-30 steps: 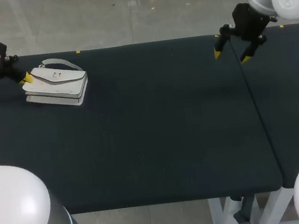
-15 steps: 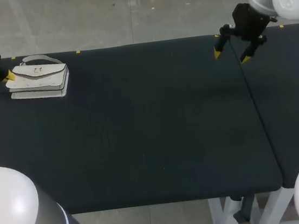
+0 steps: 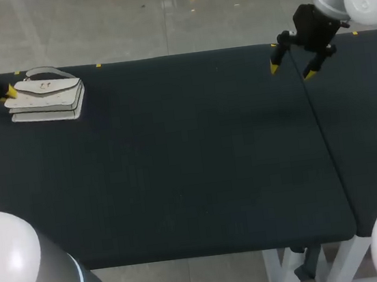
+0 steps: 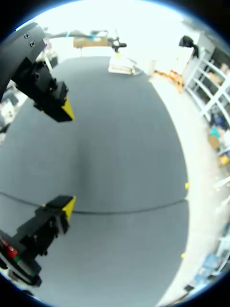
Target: Pick up the bag, open it, inspect its contents, close it, and place it on the opposite side
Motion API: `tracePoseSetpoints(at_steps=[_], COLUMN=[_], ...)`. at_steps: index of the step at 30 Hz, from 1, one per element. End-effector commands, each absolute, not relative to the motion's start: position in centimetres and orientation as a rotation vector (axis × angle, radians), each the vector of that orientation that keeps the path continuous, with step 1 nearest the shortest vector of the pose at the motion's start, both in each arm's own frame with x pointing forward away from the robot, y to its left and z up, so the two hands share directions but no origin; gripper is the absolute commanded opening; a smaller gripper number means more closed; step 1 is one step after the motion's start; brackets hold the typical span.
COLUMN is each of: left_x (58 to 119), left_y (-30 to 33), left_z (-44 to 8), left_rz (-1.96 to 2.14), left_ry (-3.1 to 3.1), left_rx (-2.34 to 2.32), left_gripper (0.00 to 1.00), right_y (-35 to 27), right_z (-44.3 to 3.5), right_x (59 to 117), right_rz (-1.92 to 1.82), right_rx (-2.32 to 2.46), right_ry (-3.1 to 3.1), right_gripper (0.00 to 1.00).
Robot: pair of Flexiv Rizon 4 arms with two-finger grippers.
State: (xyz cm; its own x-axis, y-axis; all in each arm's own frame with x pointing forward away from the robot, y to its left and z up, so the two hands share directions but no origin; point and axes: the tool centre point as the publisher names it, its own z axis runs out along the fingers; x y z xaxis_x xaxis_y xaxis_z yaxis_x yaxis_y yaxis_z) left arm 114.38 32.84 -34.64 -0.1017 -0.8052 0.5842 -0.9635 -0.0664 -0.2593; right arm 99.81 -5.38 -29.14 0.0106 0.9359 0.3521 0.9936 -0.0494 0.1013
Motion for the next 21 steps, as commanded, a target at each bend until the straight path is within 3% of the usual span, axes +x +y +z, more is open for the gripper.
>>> tracePoseSetpoints(at_steps=[1,11,21], left_x=[113.7,109.3,105.4], left_y=[33.6,30.8,26.9], left_z=[-32.7,-27.7,-26.5], left_rz=[0.793,0.518,0.239], left_ry=[-1.975,-2.104,-2.145], left_rx=[1.860,2.053,2.198], left_gripper=[1.00,1.00,1.00], right_y=[-5.3,-5.3,-5.3], right_z=[-29.1,-29.1,-29.1], right_x=[99.8,99.8,99.8], right_rz=[-0.484,-0.484,-0.484], right_rx=[-2.101,-2.101,-2.101], right_ry=[-2.036,-2.036,-2.036], right_gripper=[1.00,1.00,1.00])
